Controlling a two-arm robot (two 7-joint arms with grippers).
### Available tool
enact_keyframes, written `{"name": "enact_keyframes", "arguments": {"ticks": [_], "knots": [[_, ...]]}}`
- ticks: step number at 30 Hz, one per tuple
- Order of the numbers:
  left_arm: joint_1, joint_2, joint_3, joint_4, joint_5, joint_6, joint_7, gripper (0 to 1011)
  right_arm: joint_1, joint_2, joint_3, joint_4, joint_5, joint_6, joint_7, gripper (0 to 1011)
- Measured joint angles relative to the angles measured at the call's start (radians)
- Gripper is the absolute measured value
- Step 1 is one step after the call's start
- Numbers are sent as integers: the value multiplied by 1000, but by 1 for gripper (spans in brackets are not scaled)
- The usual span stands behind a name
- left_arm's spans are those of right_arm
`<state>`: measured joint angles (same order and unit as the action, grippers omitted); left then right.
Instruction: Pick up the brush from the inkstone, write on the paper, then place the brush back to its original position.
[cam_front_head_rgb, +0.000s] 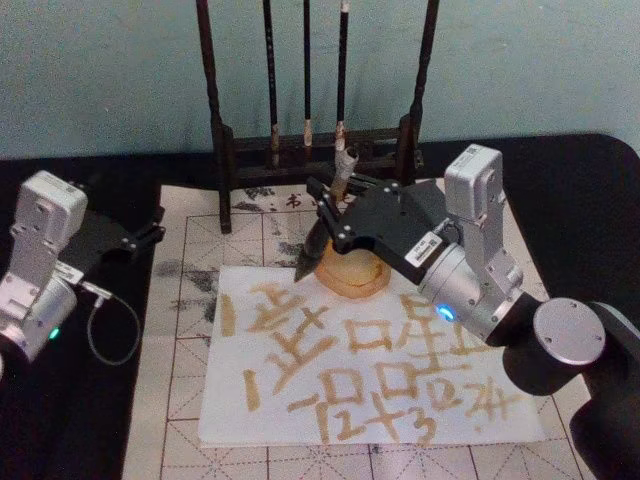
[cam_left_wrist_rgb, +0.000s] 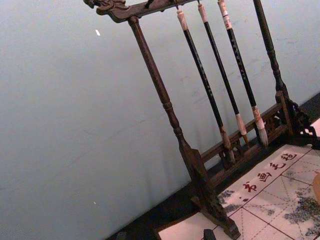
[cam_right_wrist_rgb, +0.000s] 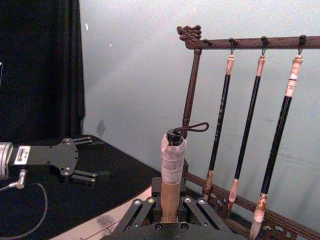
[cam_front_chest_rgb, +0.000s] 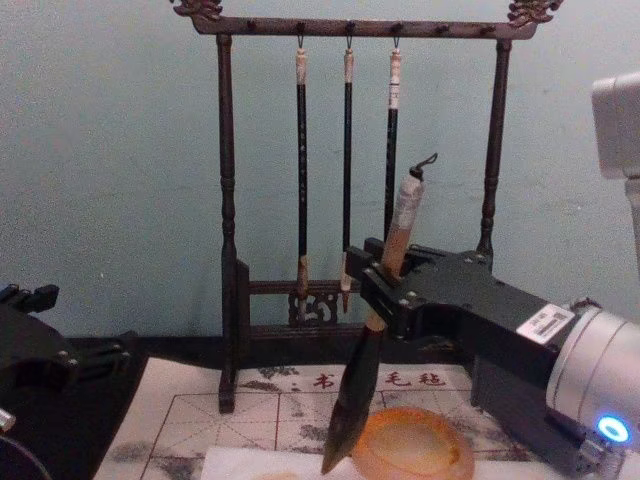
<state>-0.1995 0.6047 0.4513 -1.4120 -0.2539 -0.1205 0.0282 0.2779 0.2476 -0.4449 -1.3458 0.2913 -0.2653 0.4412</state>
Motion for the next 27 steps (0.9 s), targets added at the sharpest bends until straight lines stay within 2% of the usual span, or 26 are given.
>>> {"name": "enact_keyframes", "arguments": {"ticks": [12, 27], "knots": [[0, 0, 0, 0, 0, 0, 0, 1001, -12, -5, 14, -2, -26, -10, 14, 179], [0, 0, 0, 0, 0, 0, 0, 1001, -47, 24, 24, -50, -35, -13, 32, 179]]}}
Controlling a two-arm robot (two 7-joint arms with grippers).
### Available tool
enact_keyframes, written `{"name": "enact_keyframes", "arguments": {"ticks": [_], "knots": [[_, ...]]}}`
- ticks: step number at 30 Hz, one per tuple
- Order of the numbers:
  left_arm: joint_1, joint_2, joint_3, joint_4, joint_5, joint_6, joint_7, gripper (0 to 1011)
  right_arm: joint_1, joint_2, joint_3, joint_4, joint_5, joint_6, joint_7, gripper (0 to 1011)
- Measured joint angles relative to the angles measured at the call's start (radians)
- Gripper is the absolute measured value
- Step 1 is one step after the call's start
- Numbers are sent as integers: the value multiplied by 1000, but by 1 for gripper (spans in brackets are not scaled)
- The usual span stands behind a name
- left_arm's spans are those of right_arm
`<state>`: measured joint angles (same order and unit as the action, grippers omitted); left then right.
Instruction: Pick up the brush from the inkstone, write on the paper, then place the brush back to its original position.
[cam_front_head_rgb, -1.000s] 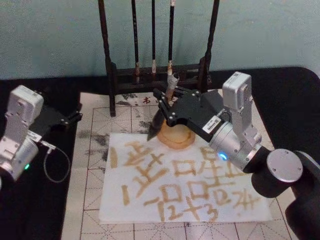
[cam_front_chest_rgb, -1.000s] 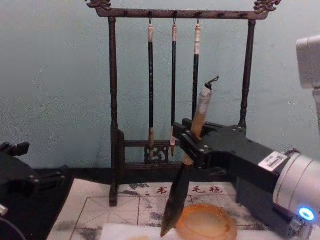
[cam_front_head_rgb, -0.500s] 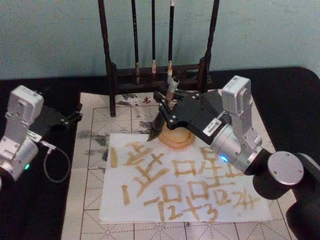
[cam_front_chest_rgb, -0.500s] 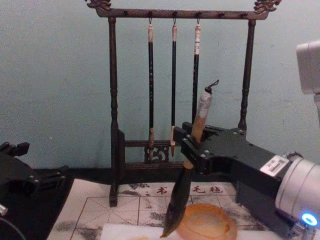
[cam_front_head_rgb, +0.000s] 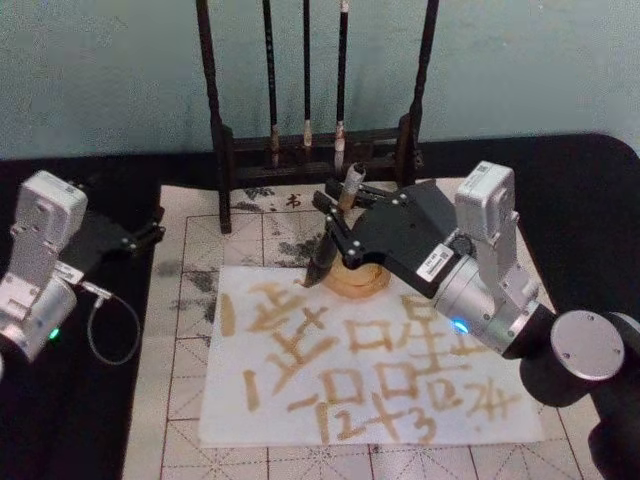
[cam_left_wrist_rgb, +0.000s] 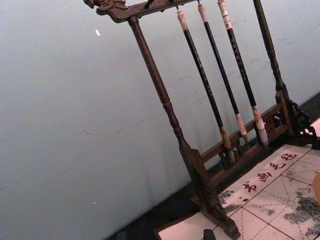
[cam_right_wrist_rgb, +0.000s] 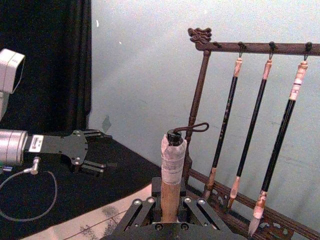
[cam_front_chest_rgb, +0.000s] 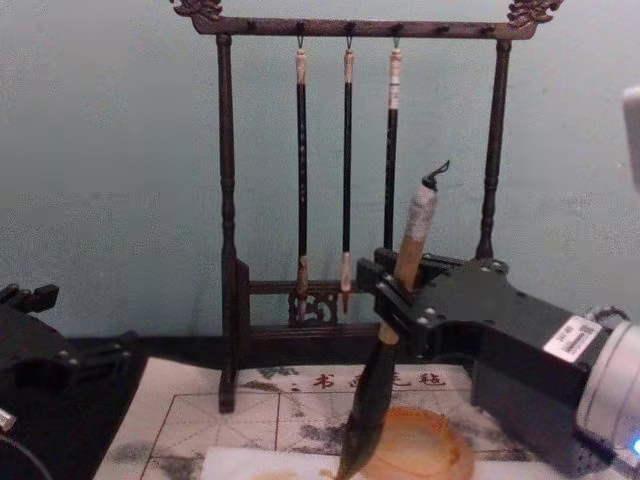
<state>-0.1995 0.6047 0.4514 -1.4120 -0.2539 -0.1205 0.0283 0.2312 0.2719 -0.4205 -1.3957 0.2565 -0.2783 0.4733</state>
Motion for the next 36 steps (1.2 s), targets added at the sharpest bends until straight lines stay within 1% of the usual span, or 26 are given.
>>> {"name": "enact_keyframes", "arguments": {"ticks": [8, 22, 36], "knots": [[0, 0, 0, 0, 0, 0, 0, 1001, -21, 21, 2, -32, 0, 1, 9, 179], [0, 0, 0, 0, 0, 0, 0, 1001, -45, 52, 7, -69, 0, 1, 22, 179], [0, 0, 0, 0, 0, 0, 0, 1001, -80, 93, 20, -117, 17, 0, 37, 179]]}}
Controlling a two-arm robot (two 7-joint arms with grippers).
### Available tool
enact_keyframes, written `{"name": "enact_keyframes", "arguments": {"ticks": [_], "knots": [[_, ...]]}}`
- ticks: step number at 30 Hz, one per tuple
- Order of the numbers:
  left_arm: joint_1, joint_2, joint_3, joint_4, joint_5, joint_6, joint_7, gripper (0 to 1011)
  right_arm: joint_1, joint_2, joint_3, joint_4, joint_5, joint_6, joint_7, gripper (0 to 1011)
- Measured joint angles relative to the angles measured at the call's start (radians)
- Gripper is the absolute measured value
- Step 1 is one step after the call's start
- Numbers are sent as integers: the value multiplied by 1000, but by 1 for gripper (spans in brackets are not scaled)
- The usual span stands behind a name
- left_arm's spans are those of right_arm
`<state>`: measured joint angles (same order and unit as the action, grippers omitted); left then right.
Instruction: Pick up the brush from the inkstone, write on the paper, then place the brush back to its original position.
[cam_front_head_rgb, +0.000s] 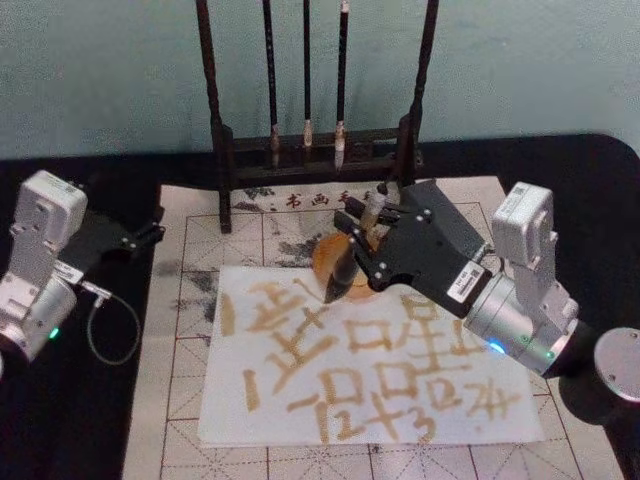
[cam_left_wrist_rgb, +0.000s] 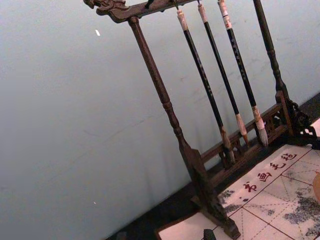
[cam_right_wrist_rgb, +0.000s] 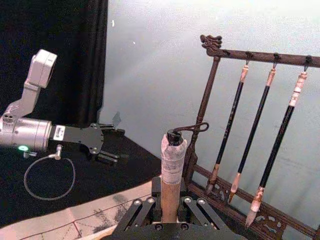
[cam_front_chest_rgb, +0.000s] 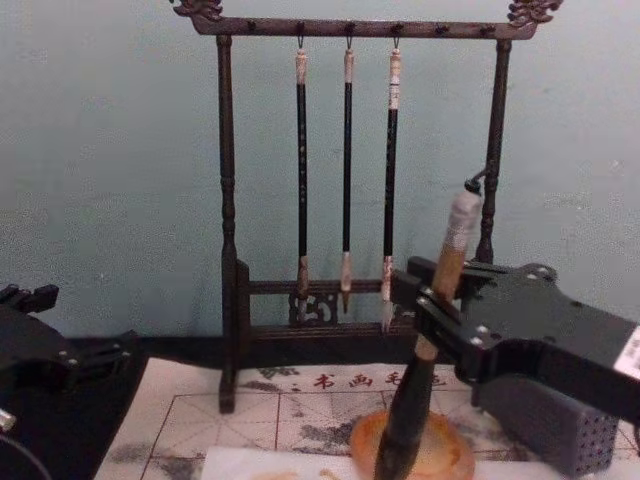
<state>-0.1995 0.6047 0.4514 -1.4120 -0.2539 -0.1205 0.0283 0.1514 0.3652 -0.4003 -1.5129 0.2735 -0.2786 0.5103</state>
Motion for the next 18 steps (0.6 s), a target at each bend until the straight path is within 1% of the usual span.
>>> {"name": "enact_keyframes", "arguments": {"ticks": [6, 12, 18], "knots": [[0, 0, 0, 0, 0, 0, 0, 1001, -14, 15, 7, -20, 6, -2, 2, 179], [0, 0, 0, 0, 0, 0, 0, 1001, -24, 20, 16, -37, 17, -2, 1, 179], [0, 0, 0, 0, 0, 0, 0, 1001, -26, 17, 33, -57, 45, 1, -5, 179]]}}
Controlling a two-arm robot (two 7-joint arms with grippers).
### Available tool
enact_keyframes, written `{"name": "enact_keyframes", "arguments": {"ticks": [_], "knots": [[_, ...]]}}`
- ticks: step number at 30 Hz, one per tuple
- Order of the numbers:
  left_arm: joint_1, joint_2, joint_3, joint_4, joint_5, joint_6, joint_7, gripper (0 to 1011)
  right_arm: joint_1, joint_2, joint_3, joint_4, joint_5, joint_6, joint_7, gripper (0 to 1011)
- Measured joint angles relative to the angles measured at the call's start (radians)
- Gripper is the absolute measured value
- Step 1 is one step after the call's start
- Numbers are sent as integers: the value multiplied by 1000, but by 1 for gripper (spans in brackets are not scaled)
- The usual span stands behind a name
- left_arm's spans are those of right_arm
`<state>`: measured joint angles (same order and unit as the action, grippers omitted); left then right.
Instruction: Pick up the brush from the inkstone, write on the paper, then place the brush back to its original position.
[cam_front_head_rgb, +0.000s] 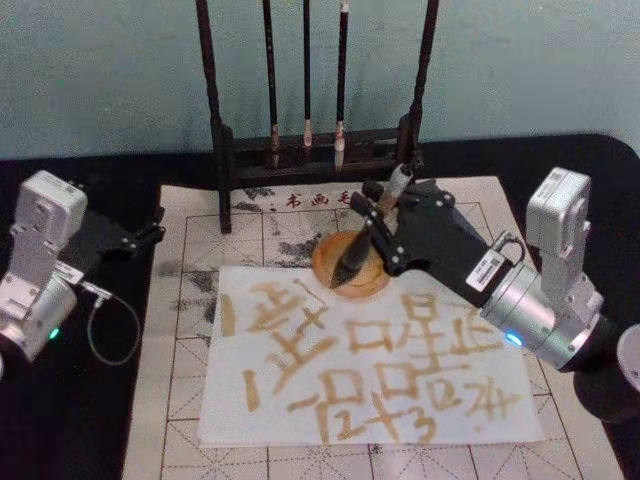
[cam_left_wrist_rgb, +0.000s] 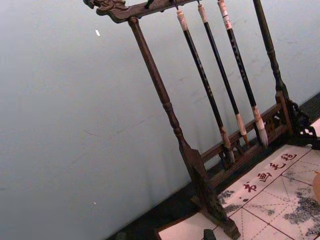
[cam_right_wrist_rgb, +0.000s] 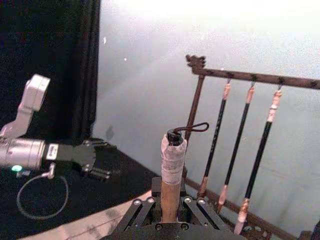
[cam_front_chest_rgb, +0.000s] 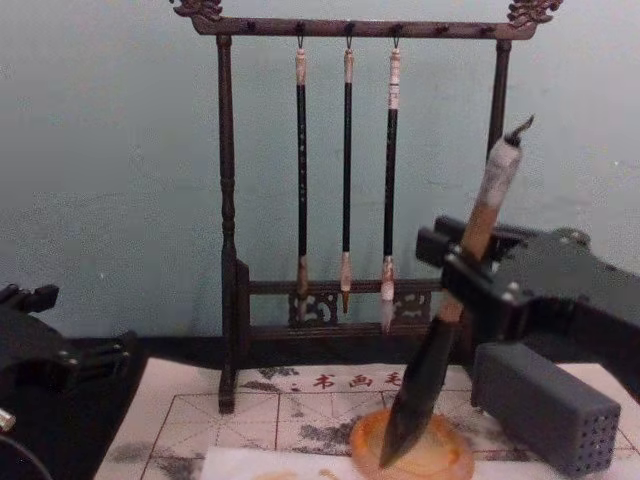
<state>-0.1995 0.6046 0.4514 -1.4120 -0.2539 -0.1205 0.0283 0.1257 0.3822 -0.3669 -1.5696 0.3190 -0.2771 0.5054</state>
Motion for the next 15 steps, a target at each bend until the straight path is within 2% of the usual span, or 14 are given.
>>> {"name": "enact_keyframes", "arguments": {"ticks": [6, 15], "knots": [[0, 0, 0, 0, 0, 0, 0, 1001, 14, -16, 17, -3, 22, 13, -15, 179], [0, 0, 0, 0, 0, 0, 0, 1001, 54, -58, 55, 21, 102, 110, -59, 179]]}}
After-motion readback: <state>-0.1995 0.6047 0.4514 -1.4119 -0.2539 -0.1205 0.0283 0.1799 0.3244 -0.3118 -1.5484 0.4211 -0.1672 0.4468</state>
